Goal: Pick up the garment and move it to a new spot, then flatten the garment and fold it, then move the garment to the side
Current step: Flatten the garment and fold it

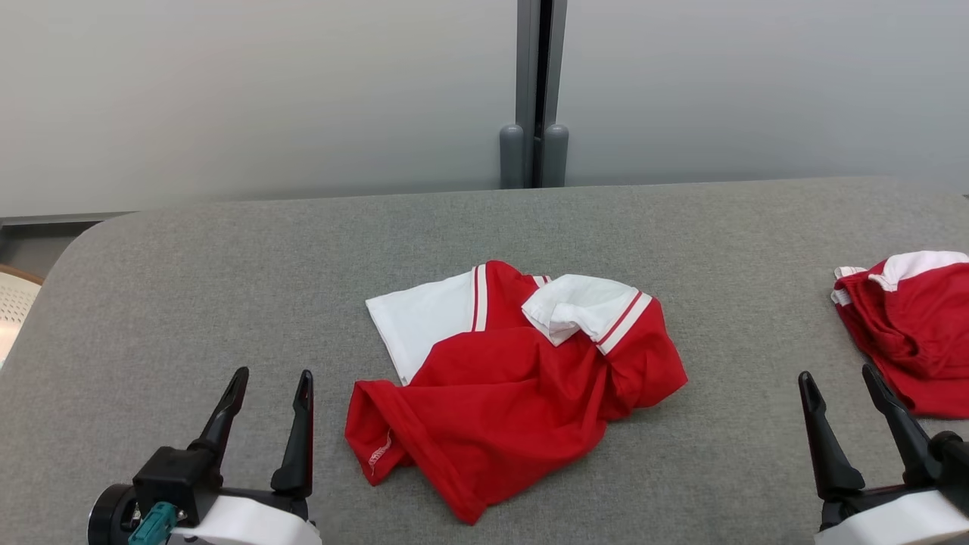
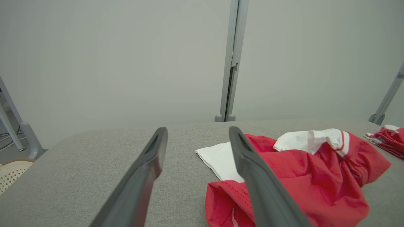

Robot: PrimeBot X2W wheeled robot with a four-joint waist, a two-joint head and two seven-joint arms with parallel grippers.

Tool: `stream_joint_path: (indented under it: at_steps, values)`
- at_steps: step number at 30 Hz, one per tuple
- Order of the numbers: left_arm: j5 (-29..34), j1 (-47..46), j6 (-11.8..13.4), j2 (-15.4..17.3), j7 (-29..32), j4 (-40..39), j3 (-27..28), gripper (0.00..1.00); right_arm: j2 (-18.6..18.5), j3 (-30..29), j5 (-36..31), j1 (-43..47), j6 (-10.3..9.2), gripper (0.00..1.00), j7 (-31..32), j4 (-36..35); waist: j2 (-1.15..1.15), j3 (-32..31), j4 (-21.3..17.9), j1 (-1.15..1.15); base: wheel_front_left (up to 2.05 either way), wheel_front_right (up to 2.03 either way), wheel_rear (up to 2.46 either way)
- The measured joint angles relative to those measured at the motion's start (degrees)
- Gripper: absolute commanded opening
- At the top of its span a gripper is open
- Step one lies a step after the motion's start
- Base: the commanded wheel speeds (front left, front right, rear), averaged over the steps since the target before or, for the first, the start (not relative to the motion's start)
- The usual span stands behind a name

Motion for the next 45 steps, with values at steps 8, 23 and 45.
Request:
stream_joint_path:
  at_steps: [8, 23, 45]
  values:
    - [0.45, -3.87, -0.31, -0.83, -0.32, -1.31, -1.19, 1.00, -0.97, 2.82, 0.55, -3.63, 0.00, 1.00, 0.29, 1.55, 0.00, 3.19, 1.82, 0.00, 0.00, 0.00, 0.00]
    - [1.40, -15.55, -3.64, -6.13, -5.65, 5.90, -4.25, 1.00, -6.19, 19.89, 0.21, -24.82, 0.03, 1.00, 3.68, 18.68, 0.00, 13.66, 10.81, 0.00, 0.00, 0.00, 0.00]
    - [2.14, -17.16, -4.65, -5.47, -6.90, 9.20, -2.07, 1.00, 6.33, -7.47, 23.35, -14.41, 0.00, 0.00, -7.03, 22.58, 0.00, 15.16, 4.68, 0.00, 0.00, 0.00, 0.00]
